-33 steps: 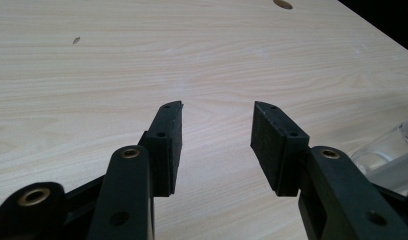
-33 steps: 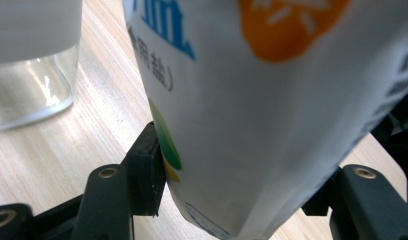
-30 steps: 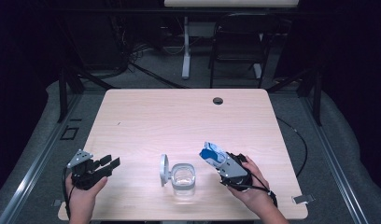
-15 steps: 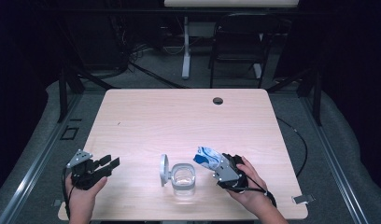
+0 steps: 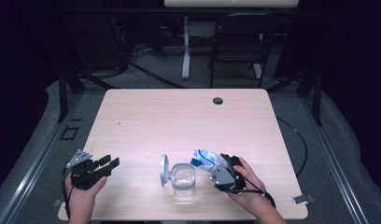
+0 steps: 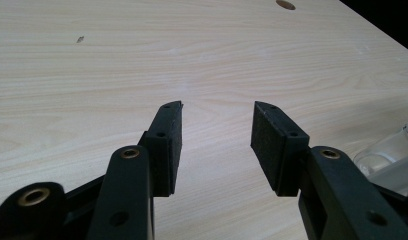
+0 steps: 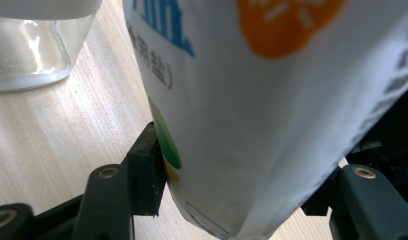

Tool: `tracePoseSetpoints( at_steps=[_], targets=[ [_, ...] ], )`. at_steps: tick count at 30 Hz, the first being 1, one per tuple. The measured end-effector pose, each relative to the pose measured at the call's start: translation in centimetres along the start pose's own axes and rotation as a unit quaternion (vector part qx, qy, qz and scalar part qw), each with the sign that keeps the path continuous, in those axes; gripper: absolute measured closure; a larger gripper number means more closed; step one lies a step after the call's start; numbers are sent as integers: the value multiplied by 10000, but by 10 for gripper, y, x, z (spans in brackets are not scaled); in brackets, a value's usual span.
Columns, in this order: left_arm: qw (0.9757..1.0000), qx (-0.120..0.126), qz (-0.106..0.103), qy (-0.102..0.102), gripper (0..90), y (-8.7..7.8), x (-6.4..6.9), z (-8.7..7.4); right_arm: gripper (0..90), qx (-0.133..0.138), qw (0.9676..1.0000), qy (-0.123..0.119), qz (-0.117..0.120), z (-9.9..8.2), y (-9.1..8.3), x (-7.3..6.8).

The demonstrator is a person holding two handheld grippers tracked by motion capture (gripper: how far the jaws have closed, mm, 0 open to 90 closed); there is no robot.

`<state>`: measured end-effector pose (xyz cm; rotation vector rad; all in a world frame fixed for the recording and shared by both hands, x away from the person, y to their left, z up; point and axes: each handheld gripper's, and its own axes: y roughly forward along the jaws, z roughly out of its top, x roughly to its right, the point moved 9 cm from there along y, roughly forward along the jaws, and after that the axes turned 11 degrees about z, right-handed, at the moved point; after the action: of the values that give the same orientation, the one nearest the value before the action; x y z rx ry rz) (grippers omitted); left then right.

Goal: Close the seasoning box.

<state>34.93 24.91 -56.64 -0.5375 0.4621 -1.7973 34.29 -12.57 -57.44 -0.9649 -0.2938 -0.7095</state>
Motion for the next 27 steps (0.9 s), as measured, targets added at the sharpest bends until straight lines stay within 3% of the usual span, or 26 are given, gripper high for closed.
tracePoseSetpoints(
  at_steps=[14, 27],
  targets=[
    [10000, 7, 10, -18, 560, 0, 0, 0, 412, -60, 9997, -228, -83, 1, 2, -2],
    [10000, -6, 21, -15, 560, 1, -1, -1, 413, -169, 9990, -409, -3, 1, 2, -4]
  ],
)
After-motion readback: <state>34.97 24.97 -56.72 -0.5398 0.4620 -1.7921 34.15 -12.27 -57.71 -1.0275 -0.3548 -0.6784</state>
